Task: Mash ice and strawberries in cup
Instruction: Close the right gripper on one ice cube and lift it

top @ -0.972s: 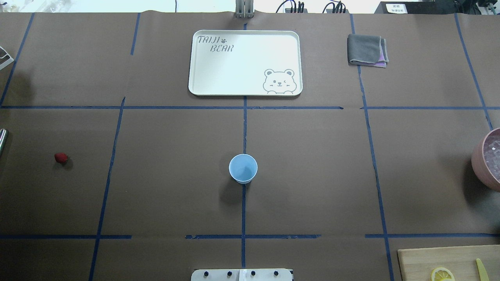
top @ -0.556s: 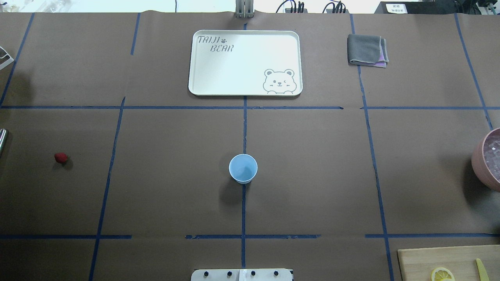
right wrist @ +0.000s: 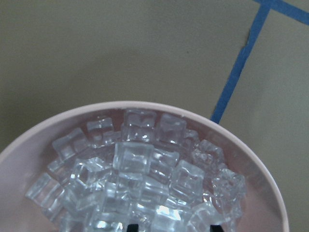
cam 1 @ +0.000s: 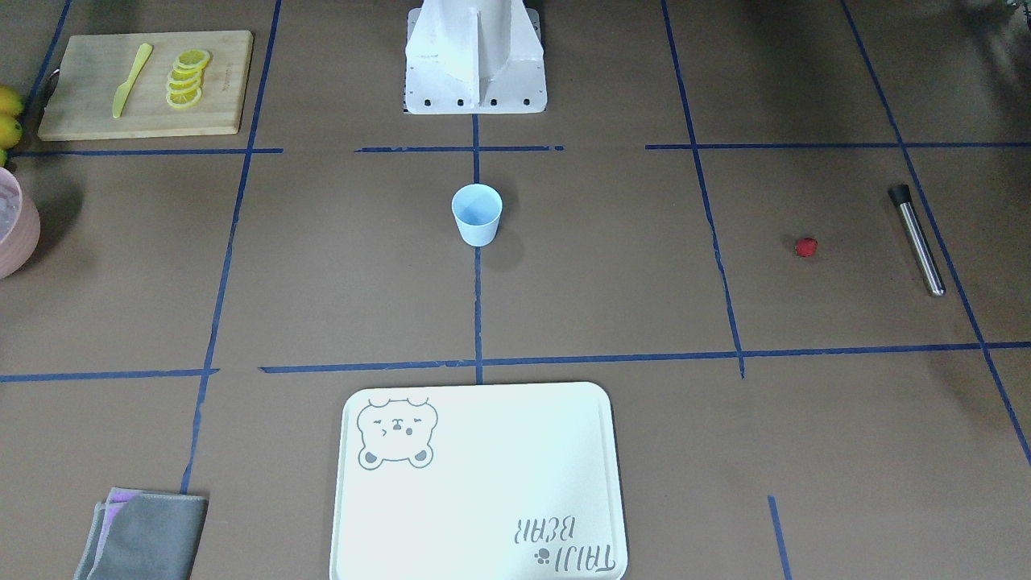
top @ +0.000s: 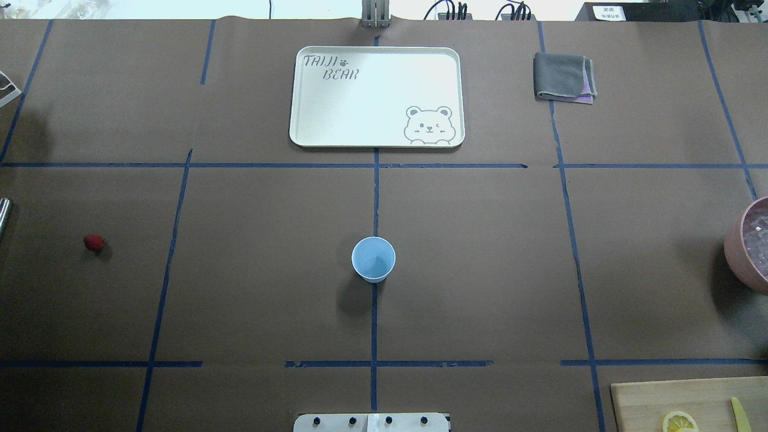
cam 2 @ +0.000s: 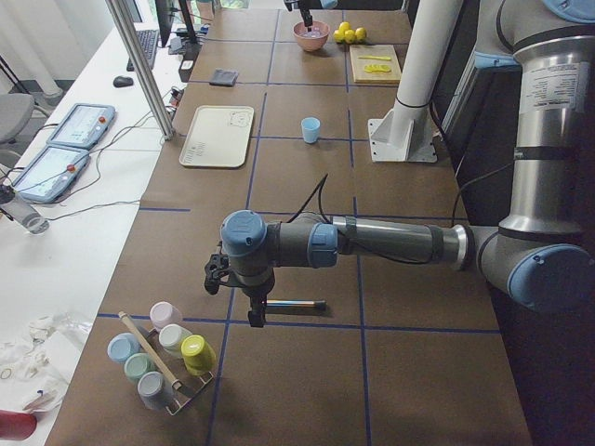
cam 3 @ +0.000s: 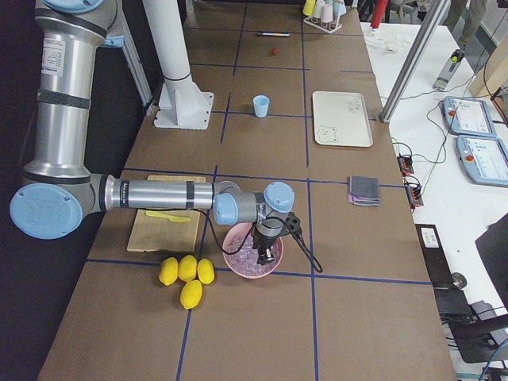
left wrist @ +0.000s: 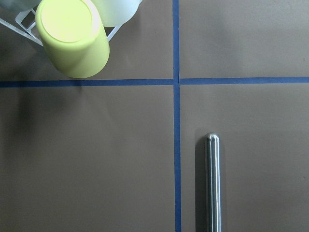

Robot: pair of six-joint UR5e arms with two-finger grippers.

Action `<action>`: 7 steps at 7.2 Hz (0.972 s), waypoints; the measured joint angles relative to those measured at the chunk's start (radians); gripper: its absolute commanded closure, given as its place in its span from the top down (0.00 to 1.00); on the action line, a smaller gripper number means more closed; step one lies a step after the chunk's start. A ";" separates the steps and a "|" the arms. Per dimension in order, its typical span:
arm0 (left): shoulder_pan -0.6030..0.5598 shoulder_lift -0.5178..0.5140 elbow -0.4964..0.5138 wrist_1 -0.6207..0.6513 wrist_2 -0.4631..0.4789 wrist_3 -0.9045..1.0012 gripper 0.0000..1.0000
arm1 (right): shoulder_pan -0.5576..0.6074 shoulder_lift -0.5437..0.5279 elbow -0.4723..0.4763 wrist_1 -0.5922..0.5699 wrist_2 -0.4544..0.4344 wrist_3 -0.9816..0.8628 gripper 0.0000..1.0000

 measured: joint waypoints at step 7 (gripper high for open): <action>0.000 0.000 -0.003 0.000 0.000 0.000 1.00 | -0.009 -0.011 -0.003 0.000 -0.001 0.000 0.02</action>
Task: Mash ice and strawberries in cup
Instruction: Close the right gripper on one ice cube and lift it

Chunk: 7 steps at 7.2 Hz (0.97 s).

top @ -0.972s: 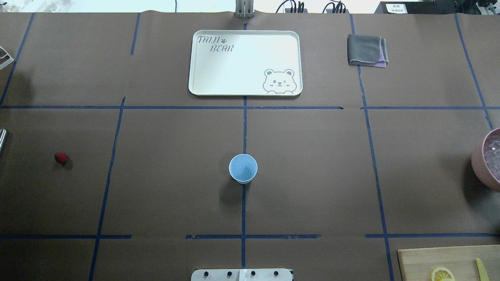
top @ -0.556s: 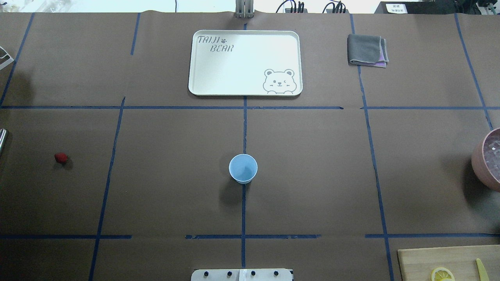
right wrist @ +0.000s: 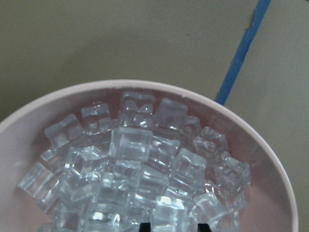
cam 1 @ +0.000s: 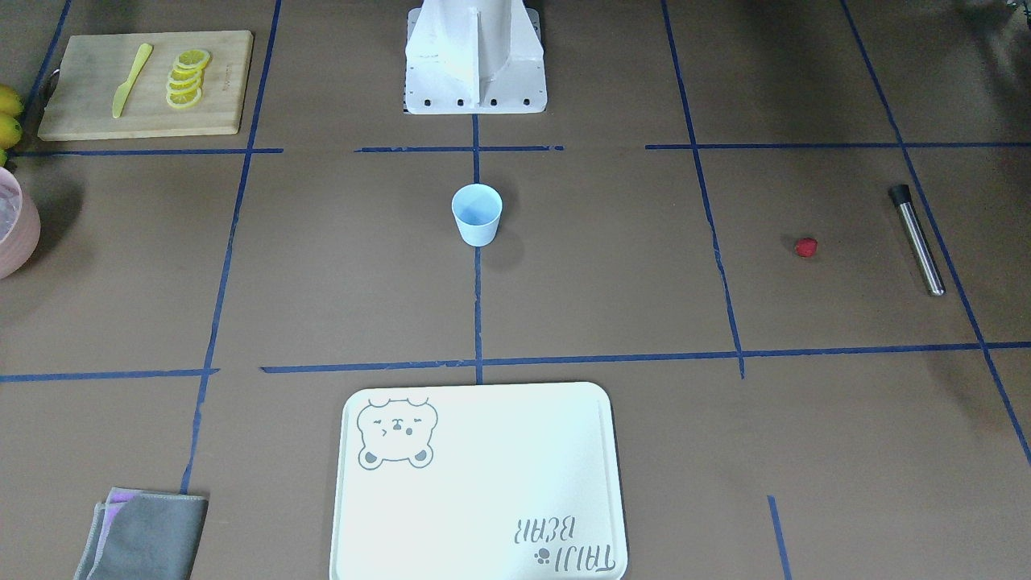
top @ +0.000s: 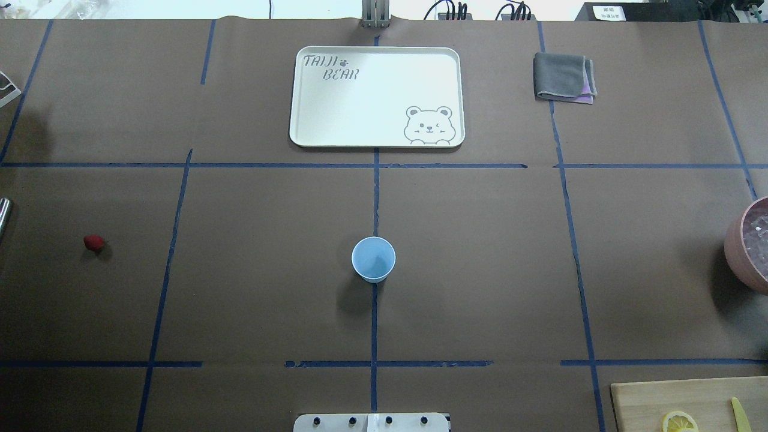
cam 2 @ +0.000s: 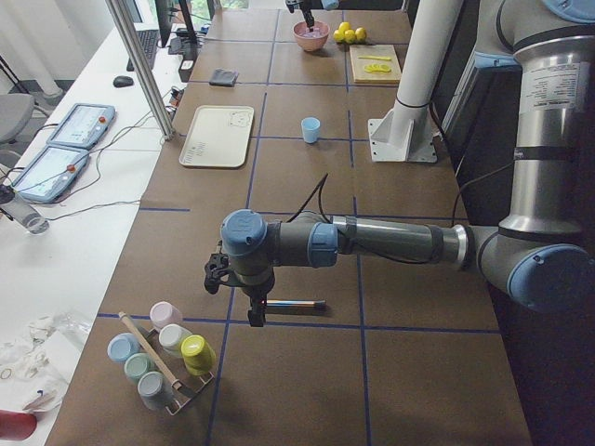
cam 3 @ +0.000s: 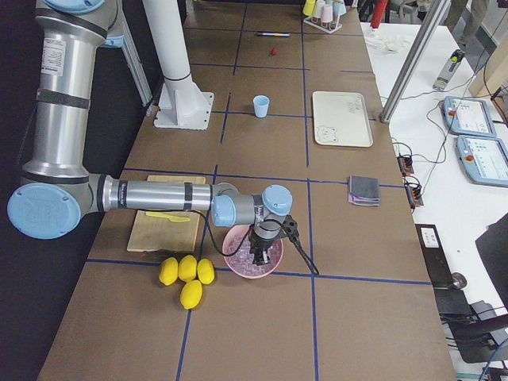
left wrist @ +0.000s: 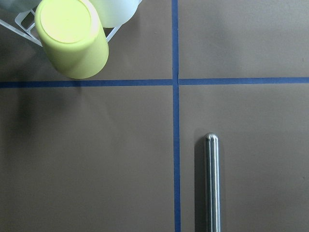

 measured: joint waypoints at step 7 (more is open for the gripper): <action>0.000 0.003 -0.014 0.001 0.000 -0.003 1.00 | 0.112 0.084 0.182 -0.127 0.024 0.007 0.00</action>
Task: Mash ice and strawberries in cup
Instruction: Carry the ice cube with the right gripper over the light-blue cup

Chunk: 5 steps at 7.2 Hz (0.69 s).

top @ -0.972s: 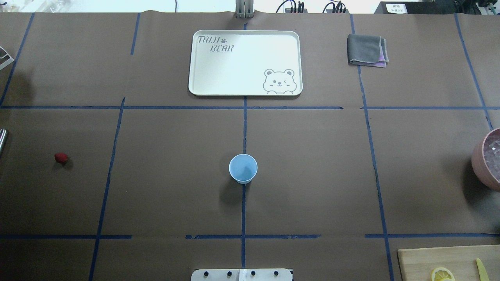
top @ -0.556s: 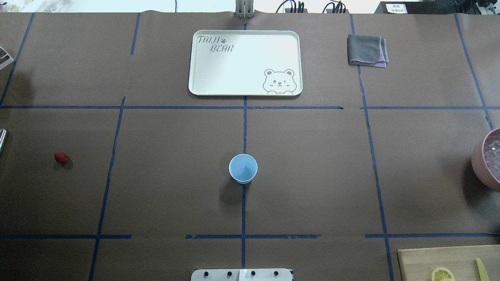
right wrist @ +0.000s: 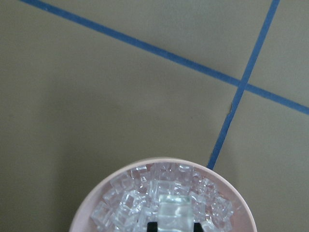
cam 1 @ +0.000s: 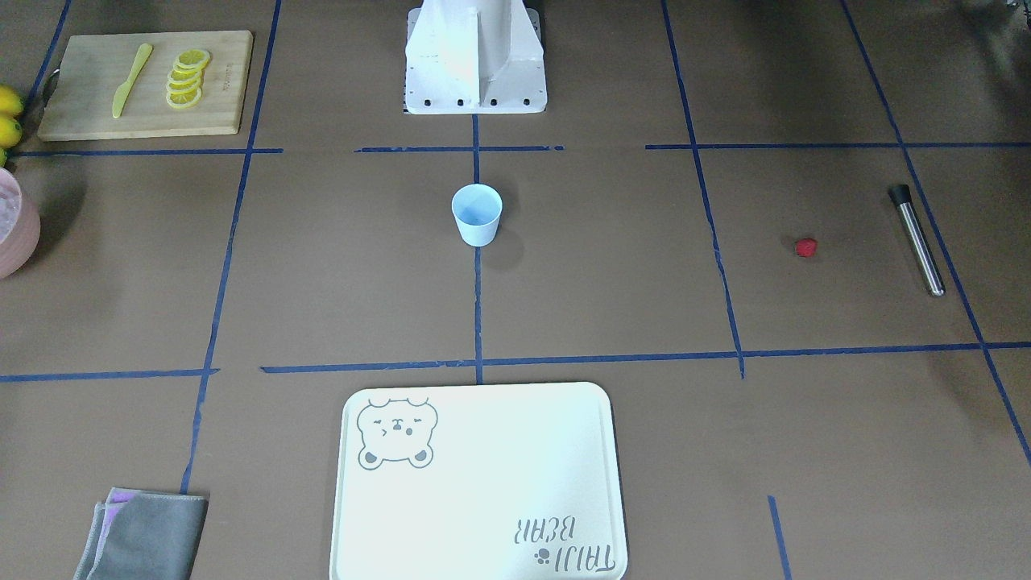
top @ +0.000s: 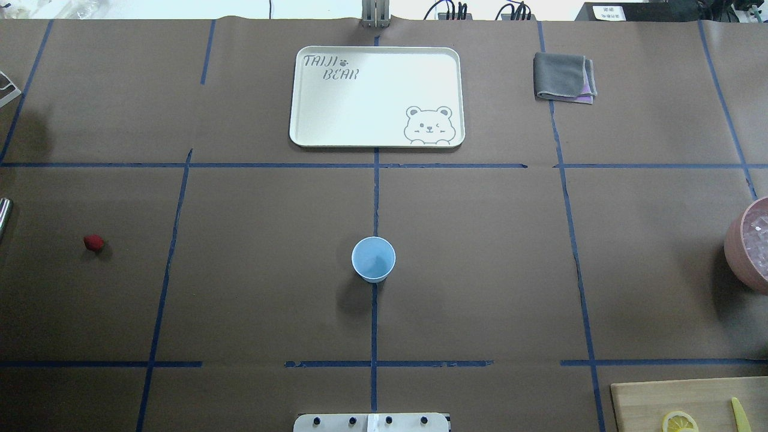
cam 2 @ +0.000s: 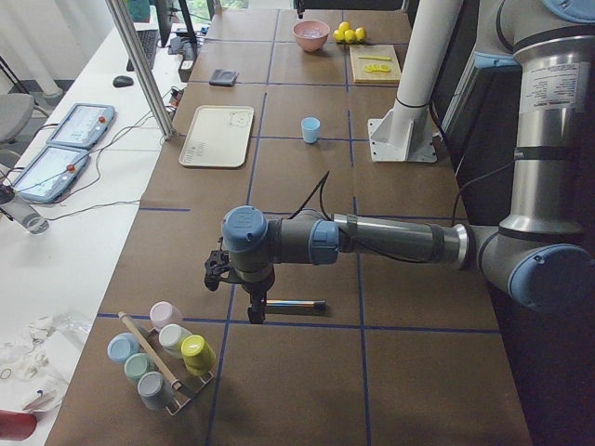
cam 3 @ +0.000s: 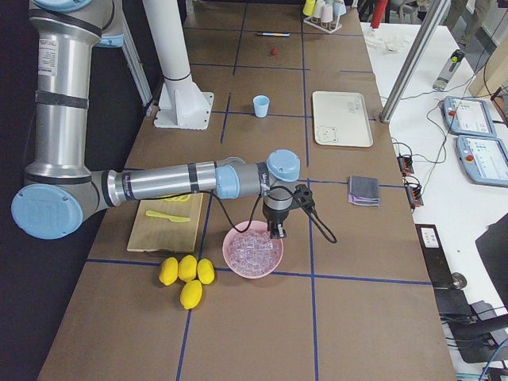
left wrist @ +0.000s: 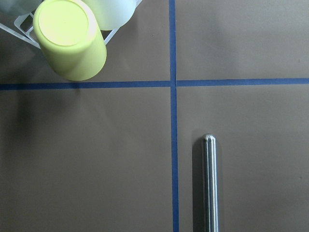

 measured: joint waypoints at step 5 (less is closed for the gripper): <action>0.000 -0.001 0.002 0.001 0.000 0.000 1.00 | -0.208 0.396 0.012 -0.110 0.121 0.538 0.00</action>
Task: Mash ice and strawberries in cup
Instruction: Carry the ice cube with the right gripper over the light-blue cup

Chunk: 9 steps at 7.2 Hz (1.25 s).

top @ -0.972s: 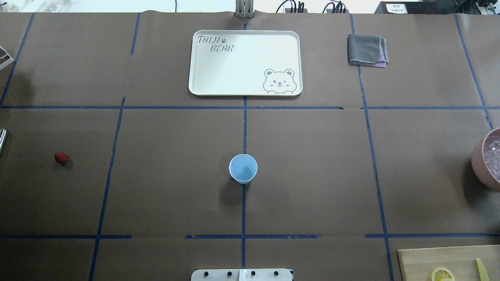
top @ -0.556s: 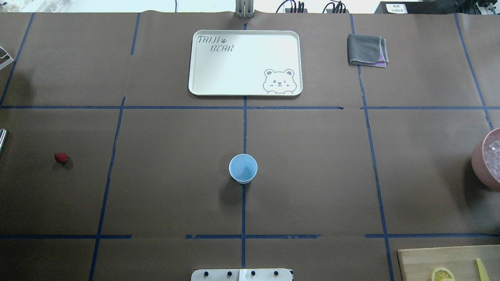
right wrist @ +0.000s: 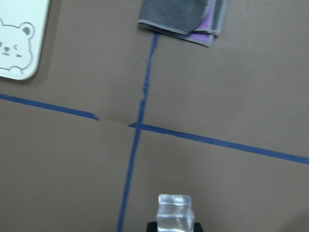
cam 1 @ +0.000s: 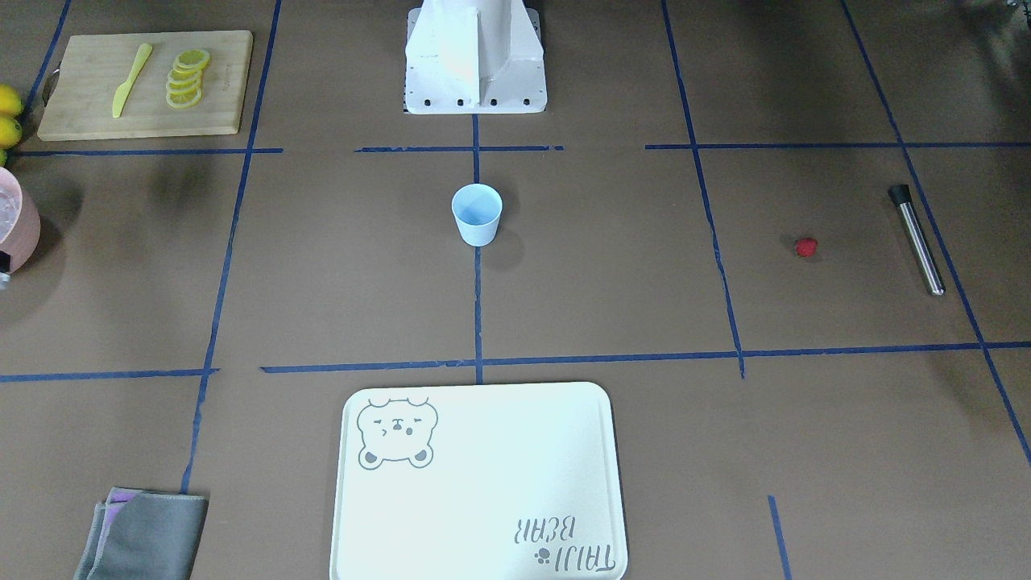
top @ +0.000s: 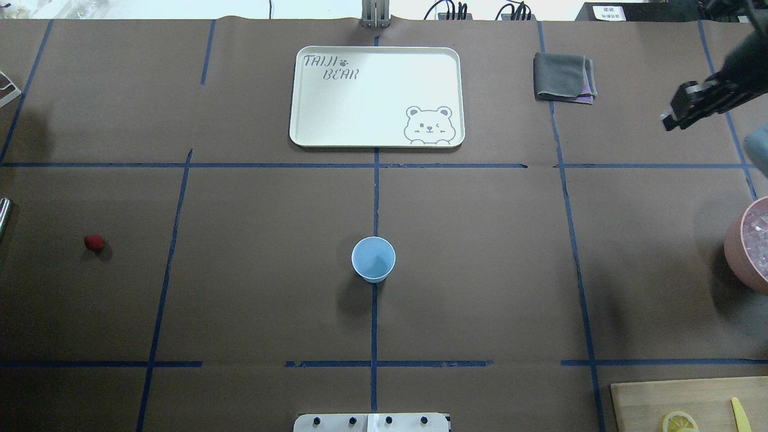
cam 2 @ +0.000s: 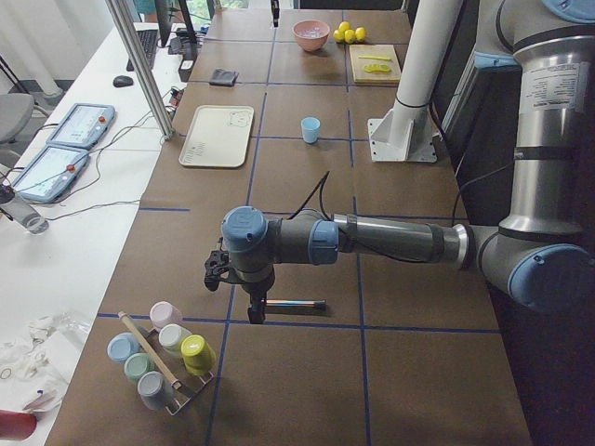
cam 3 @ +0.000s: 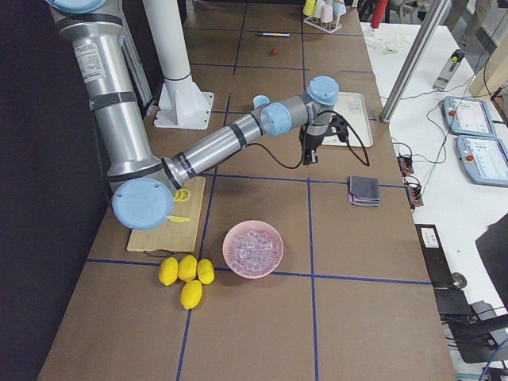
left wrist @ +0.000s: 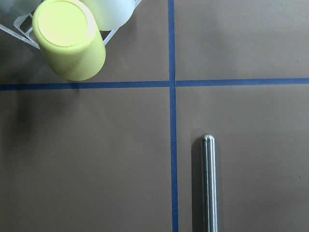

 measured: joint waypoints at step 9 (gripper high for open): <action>0.000 0.000 0.004 -0.001 0.000 0.001 1.00 | -0.724 0.456 -0.099 -0.002 -0.411 0.930 0.00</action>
